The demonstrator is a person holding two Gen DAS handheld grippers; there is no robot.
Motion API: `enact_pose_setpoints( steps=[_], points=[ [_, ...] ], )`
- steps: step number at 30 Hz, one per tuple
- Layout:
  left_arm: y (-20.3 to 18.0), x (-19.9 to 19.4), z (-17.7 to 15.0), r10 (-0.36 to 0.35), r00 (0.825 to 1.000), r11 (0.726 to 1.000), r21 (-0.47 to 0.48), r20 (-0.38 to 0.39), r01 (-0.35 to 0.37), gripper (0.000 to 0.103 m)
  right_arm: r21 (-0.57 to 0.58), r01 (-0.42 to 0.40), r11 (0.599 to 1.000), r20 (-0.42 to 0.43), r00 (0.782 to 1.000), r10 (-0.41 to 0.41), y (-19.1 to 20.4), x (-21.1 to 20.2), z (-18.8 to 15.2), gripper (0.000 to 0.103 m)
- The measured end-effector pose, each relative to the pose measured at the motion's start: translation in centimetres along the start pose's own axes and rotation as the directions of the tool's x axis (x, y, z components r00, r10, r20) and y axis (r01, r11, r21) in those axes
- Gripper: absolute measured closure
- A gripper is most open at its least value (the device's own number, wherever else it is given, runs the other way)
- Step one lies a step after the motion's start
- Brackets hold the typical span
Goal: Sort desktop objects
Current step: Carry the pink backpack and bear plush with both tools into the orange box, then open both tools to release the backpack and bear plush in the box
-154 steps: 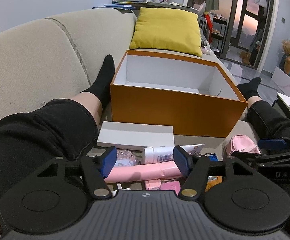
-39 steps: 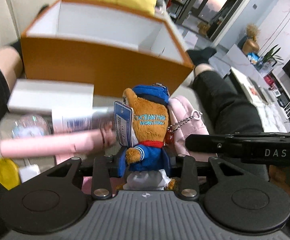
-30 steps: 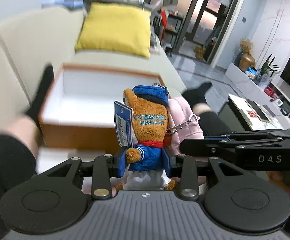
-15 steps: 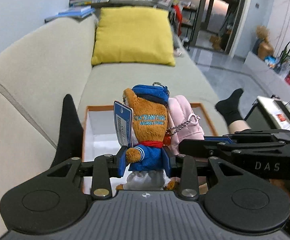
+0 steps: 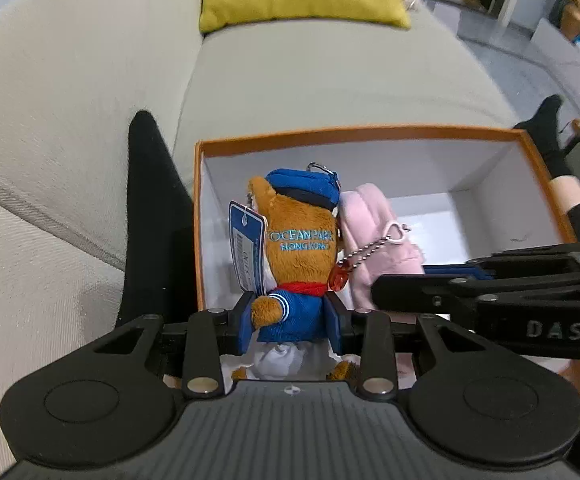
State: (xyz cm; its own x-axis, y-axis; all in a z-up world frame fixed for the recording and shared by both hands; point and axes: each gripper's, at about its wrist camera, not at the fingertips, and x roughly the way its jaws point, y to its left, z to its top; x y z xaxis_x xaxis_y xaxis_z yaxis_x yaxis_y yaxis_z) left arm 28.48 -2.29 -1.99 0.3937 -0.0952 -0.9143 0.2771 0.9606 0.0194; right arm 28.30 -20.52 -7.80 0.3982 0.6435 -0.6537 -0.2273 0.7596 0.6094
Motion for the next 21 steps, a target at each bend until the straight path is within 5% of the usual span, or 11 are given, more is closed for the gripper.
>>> enact_pose_setpoints(
  steps=[14,21],
  points=[
    [-0.4,3.1,1.8,0.105,0.994,0.993,0.051,-0.042,-0.103,0.062,0.073,-0.016,0.997,-0.047,0.999,0.020,-2.2,3.0,1.1,0.081],
    [-2.5,3.8,1.5,0.223,0.974,0.967,0.138,-0.040,-0.215,0.058,0.091,-0.028,0.995,-0.071,0.997,0.035,-2.8,4.8,1.7,0.081]
  ],
)
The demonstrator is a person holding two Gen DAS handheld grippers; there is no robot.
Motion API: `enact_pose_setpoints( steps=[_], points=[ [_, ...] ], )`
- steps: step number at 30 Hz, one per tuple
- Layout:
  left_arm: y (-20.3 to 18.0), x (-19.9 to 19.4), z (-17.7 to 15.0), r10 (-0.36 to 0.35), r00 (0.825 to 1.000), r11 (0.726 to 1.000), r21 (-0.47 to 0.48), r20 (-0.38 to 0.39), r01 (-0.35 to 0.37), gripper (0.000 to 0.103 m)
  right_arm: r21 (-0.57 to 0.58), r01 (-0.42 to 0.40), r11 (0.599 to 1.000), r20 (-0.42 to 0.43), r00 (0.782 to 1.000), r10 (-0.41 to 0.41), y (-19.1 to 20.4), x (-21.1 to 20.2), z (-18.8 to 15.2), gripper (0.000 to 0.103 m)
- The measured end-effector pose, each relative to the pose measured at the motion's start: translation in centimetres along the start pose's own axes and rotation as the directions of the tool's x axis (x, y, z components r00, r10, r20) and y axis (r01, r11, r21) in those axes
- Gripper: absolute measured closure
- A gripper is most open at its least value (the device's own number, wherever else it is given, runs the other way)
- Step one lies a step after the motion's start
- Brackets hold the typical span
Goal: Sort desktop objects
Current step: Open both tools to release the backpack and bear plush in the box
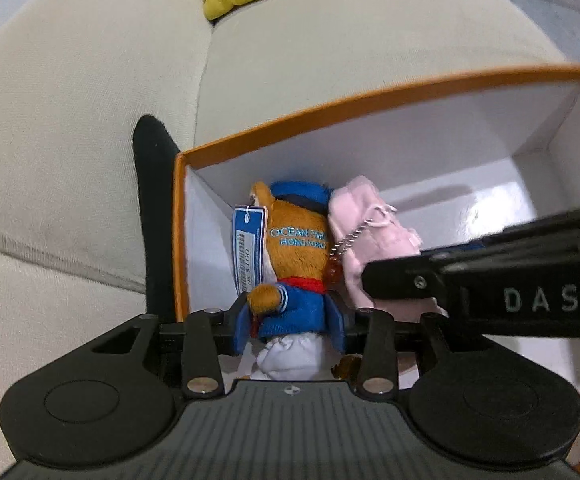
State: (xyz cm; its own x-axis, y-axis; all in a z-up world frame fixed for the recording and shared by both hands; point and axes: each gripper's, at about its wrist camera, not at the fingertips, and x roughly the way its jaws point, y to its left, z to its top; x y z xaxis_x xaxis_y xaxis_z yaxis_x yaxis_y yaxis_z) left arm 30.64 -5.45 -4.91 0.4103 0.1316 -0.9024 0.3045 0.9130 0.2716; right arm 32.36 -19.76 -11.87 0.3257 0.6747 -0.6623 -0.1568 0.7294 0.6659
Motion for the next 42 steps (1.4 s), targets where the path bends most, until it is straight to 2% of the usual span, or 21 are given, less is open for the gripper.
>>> enact_pose_setpoints(
  steps=[4,7,11,16,22,27,29,35,42],
  points=[
    [0.0,-0.5,-0.1,-0.001,1.000,1.000,0.018,0.023,0.000,0.056,0.009,-0.008,1.000,-0.002,1.000,0.008,0.1,0.1,0.2,0.081],
    [0.5,-1.5,-0.6,-0.005,0.998,0.999,0.046,0.063,0.003,0.050,0.027,-0.018,0.999,0.000,1.000,0.018,-0.3,0.0,0.4,0.080],
    [1.9,-3.0,-1.9,-0.054,0.992,0.997,0.060,0.115,0.047,0.047,0.017,-0.021,1.000,0.008,1.000,0.020,0.1,0.6,0.7,0.080],
    [3.6,-5.9,-4.4,-0.130,0.973,0.991,-0.007,0.191,0.133,0.047,-0.087,0.017,0.996,0.054,0.998,-0.013,1.0,0.6,0.4,0.080],
    [4.2,-8.8,-6.3,-0.144,0.958,0.982,-0.087,0.249,0.170,0.047,-0.064,0.021,0.998,0.038,0.999,-0.018,0.9,0.5,0.6,0.079],
    [4.8,-9.8,-8.5,-0.160,0.937,0.968,-0.139,0.310,0.211,0.047,-0.070,0.036,0.997,0.052,0.998,-0.033,1.1,0.4,1.0,0.066],
    [5.0,-10.5,-9.4,-0.159,0.930,0.962,-0.159,0.330,0.221,0.047,-0.085,0.053,0.995,0.059,0.997,-0.048,1.4,0.3,0.9,0.064],
    [5.7,-11.5,-11.9,-0.143,0.921,0.951,-0.208,0.363,0.230,0.047,-0.102,0.081,0.991,0.082,0.994,-0.072,1.7,0.3,1.1,0.059],
    [5.7,-11.8,-14.0,-0.145,0.922,0.941,-0.238,0.360,0.242,0.047,-0.106,0.094,0.990,0.092,0.992,-0.084,2.2,0.1,0.9,0.059]
  ],
)
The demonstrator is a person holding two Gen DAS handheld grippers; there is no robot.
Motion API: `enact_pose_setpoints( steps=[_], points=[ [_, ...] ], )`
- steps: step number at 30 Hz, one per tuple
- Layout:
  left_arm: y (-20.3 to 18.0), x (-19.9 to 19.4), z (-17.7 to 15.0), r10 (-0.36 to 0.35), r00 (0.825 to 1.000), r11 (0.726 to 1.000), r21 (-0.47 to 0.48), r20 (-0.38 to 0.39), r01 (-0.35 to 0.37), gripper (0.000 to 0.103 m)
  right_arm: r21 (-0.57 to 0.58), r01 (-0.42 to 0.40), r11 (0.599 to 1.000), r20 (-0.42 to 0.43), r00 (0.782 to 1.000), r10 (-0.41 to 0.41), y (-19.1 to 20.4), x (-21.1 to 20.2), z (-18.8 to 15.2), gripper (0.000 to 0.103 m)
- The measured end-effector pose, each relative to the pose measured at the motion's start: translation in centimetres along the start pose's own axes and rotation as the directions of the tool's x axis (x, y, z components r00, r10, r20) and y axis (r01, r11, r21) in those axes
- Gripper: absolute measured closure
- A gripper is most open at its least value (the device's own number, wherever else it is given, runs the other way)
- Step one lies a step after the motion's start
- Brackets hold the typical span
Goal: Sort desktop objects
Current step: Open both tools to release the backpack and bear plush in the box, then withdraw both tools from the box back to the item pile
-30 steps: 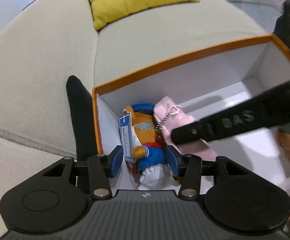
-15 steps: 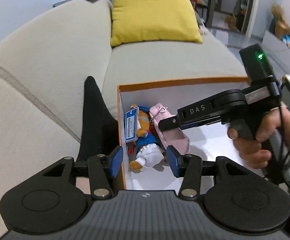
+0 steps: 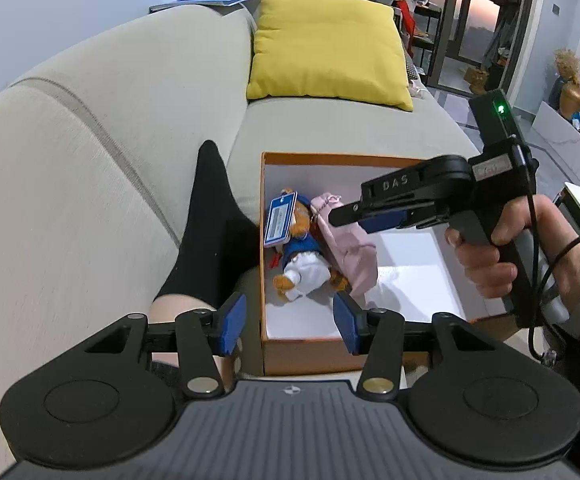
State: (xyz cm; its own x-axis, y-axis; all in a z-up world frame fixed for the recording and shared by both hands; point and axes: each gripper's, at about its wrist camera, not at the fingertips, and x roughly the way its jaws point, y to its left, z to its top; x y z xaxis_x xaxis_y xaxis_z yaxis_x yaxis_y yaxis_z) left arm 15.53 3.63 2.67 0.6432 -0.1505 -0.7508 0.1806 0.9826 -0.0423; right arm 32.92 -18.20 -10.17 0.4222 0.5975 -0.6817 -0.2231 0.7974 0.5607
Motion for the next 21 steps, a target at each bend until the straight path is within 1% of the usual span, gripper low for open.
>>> enact_pose_setpoints(
  steps=[4,10,12,15,18,19,21],
  points=[
    [0.0,-1.0,-1.1,0.013,1.000,1.000,-0.027,0.004,-0.012,0.047,-0.023,0.011,1.000,0.024,1.000,-0.010,0.7,-0.7,-0.4,0.059],
    [-0.3,-2.9,-3.2,0.018,0.998,0.999,-0.053,0.060,-0.015,0.047,-0.130,0.051,0.990,0.117,0.993,-0.035,2.6,-3.4,-2.4,0.059],
    [-0.6,-3.5,-4.1,0.030,0.996,0.998,-0.059,0.079,-0.025,0.047,-0.169,0.059,0.984,0.154,0.988,-0.032,3.2,-5.0,-3.6,0.058],
    [-0.8,-4.4,-5.3,0.024,0.995,0.997,-0.080,0.095,-0.017,0.047,-0.205,0.047,0.978,0.209,0.978,-0.004,4.1,-7.5,-5.8,0.053],
    [-1.0,-5.2,-6.5,0.021,0.994,0.996,-0.091,0.105,-0.011,0.047,-0.267,0.044,0.963,0.248,0.969,0.024,5.1,-9.2,-8.1,0.048],
    [-1.1,-5.5,-6.8,0.024,0.994,0.996,-0.091,0.110,-0.014,0.047,-0.286,0.045,0.957,0.264,0.964,0.033,5.4,-9.9,-8.9,0.045],
    [-1.4,-6.0,-7.5,0.027,0.993,0.996,-0.088,0.115,-0.017,0.047,-0.318,0.061,0.946,0.296,0.954,0.038,6.0,-11.0,-10.7,0.044]
  ],
)
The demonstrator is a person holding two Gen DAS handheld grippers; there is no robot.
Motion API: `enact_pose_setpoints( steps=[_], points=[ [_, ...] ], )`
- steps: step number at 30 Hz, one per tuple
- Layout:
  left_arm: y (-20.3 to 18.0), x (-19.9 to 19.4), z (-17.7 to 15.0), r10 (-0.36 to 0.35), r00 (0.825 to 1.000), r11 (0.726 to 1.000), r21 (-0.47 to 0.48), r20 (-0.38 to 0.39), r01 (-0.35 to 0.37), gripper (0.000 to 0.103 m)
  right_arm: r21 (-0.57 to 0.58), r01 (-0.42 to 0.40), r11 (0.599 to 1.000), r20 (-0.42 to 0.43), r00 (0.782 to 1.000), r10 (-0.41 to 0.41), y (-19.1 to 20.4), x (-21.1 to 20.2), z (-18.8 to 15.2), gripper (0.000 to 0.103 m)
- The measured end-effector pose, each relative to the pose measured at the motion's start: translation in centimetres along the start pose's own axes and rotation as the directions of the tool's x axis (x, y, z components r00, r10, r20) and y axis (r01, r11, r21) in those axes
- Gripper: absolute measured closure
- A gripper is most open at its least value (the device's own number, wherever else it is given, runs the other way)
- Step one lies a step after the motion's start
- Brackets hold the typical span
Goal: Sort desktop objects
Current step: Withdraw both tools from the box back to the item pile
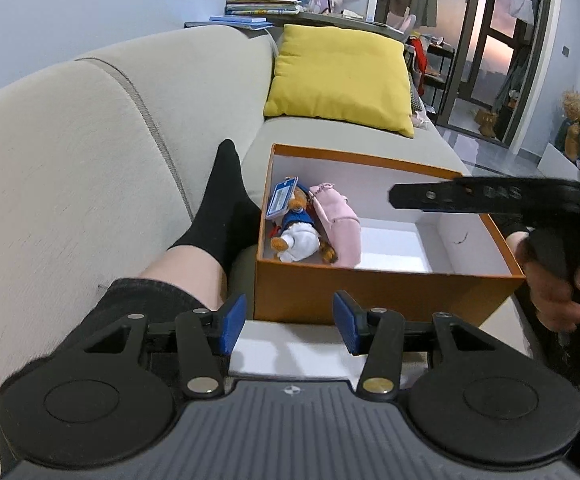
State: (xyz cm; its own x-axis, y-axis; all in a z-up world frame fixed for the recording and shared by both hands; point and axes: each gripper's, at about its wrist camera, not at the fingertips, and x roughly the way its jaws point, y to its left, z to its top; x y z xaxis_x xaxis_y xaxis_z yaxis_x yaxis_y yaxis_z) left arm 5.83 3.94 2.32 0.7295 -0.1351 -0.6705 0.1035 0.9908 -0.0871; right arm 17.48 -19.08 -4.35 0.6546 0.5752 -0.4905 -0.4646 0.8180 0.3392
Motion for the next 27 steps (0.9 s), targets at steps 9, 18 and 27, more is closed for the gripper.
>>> enact_pose_setpoints(
  steps=[9,18,27],
  points=[
    [-0.4,-1.5,-2.2,-0.023,0.999,0.999,-0.026,-0.023,0.023,0.047,-0.087,0.017,0.996,0.028,1.000,-0.015,2.4,-5.2,-5.5,0.040],
    [-0.4,-3.1,-5.2,-0.074,0.991,0.997,-0.009,-0.110,0.074,0.048,-0.046,0.044,0.998,-0.048,0.998,-0.046,2.5,-7.1,-10.7,0.035],
    [-2.0,-3.3,-8.6,-0.140,0.956,0.989,0.007,-0.258,0.147,0.049,-0.006,0.065,0.998,-0.241,0.968,-0.065,2.8,-7.0,-14.9,0.046]
  ],
)
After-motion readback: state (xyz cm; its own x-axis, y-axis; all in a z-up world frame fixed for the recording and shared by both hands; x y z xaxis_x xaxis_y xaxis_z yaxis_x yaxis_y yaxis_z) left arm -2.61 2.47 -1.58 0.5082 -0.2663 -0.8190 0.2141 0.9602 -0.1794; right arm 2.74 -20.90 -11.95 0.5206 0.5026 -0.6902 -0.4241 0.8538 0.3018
